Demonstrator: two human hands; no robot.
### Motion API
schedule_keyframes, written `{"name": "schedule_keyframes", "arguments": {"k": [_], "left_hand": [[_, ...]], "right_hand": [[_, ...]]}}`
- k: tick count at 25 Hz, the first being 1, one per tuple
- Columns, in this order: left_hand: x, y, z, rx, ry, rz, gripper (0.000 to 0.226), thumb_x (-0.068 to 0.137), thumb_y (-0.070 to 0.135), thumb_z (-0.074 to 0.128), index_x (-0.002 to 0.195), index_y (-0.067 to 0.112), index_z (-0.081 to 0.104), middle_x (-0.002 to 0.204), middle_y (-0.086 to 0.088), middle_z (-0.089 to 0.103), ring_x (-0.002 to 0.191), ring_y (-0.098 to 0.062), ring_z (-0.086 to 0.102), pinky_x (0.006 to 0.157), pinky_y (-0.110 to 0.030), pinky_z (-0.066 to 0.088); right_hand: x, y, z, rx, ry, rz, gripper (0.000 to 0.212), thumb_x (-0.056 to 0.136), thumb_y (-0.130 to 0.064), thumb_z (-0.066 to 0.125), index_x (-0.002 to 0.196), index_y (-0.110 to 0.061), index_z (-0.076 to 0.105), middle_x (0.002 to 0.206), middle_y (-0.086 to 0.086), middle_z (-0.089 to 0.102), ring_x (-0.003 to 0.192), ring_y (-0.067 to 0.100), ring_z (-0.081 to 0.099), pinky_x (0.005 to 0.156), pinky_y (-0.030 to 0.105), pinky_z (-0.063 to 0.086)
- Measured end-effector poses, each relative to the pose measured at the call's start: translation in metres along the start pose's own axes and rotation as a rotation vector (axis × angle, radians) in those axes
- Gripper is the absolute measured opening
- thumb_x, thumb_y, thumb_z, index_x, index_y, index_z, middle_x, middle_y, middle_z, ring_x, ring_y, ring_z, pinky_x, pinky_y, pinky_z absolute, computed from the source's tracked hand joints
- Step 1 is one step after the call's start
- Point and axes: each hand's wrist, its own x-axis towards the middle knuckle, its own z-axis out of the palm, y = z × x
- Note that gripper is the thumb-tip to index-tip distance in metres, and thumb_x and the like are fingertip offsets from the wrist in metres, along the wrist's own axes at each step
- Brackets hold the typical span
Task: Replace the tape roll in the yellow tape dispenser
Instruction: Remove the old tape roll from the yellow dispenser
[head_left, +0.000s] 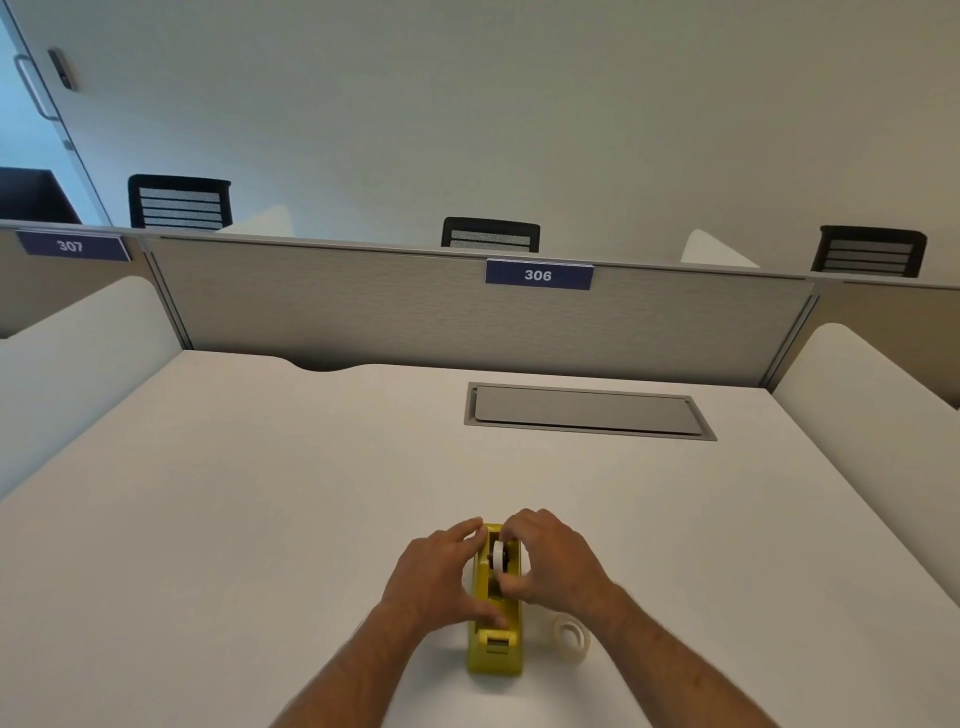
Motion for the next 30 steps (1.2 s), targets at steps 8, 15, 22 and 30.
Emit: {"name": "schedule_keyframes", "arguments": {"k": [8,15,22,30], "left_hand": [[0.001,0.001,-0.002,0.002,-0.005,-0.001,0.112,0.055,0.085,0.066,0.150,0.043,0.023,0.160,0.014,0.025,0.142,-0.015,0.035,0.115,-0.039,0.032],[0.002,-0.001,0.001,0.007,0.011,0.004,0.116,0.051,0.088,0.065,0.149,0.036,0.031,0.160,0.014,0.027,0.139,-0.016,0.039,0.111,-0.038,0.036],[0.000,0.003,0.001,-0.173,0.067,-0.033,0.107,0.058,0.074,0.076,0.148,0.035,0.034,0.156,0.012,0.037,0.140,-0.013,0.037,0.114,-0.035,0.033],[-0.015,0.028,0.000,-0.692,0.348,-0.012,0.050,0.082,0.017,0.072,0.127,0.035,0.063,0.106,0.013,0.075,0.091,-0.006,0.070,0.084,-0.032,0.059]], "right_hand": [[0.003,-0.004,0.004,0.061,-0.013,-0.043,0.046,0.076,-0.042,0.071,0.118,-0.030,0.058,0.111,-0.006,0.065,0.096,0.009,0.050,0.081,0.020,0.046],[0.006,0.001,-0.003,0.322,0.024,0.043,0.047,0.068,-0.033,0.080,0.111,-0.024,0.064,0.105,-0.006,0.066,0.090,0.012,0.061,0.079,0.026,0.058],[0.005,0.004,-0.003,0.418,0.042,0.086,0.049,0.064,-0.034,0.079,0.111,-0.028,0.067,0.102,-0.010,0.068,0.087,0.009,0.065,0.077,0.024,0.061],[0.000,-0.001,-0.010,0.669,0.112,0.157,0.036,0.059,-0.040,0.082,0.093,-0.030,0.075,0.084,-0.012,0.075,0.080,0.006,0.071,0.072,0.023,0.061]]}}
